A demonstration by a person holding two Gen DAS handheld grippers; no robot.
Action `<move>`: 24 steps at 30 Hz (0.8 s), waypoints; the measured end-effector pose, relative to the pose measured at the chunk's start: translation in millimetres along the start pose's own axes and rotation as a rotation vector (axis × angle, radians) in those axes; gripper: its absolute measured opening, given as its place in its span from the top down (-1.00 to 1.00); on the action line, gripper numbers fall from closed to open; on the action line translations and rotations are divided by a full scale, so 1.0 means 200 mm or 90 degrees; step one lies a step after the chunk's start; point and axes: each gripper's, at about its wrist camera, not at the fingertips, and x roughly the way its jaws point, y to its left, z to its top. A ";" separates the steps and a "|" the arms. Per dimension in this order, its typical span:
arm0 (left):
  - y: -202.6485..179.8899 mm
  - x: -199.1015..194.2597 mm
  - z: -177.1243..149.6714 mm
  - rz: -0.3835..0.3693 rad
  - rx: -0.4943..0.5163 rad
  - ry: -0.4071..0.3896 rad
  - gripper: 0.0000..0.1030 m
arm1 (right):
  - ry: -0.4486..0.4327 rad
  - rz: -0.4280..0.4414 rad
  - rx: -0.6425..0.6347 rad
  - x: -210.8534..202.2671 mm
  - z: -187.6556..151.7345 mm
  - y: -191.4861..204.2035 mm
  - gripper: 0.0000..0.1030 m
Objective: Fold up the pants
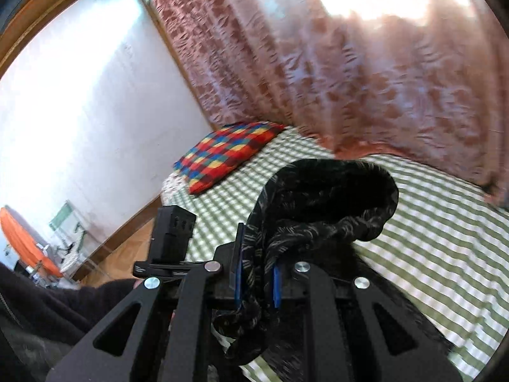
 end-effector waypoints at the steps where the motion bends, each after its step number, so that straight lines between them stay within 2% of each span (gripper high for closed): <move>1: -0.02 0.05 -0.01 0.007 0.012 0.020 0.04 | -0.002 -0.013 0.006 -0.04 -0.04 -0.04 0.76; 5: -0.09 0.21 -0.08 0.022 0.060 0.085 0.04 | 0.014 -0.074 0.057 -0.18 -0.24 -0.23 0.76; 8: -0.14 0.25 -0.11 0.027 0.093 0.104 0.04 | 0.049 -0.124 0.126 -0.21 -0.46 -0.39 0.76; 12: -0.17 0.29 -0.10 0.045 0.127 0.121 0.04 | 0.071 -0.152 0.225 -0.20 -0.70 -0.58 0.76; 17: -0.18 0.30 -0.11 0.040 0.133 0.125 0.04 | 0.054 -0.132 0.342 -0.20 -0.92 -0.77 0.58; 19: -0.19 0.29 -0.13 0.036 0.139 0.129 0.04 | 0.042 -0.116 0.370 -0.21 -0.96 -0.82 0.50; 23: -0.21 0.29 -0.14 0.030 0.149 0.138 0.04 | 0.007 -0.087 0.413 -0.25 -0.99 -0.86 0.17; 24: -0.21 0.27 -0.14 0.025 0.147 0.138 0.04 | -0.009 -0.083 0.423 -0.28 -0.99 -0.88 0.15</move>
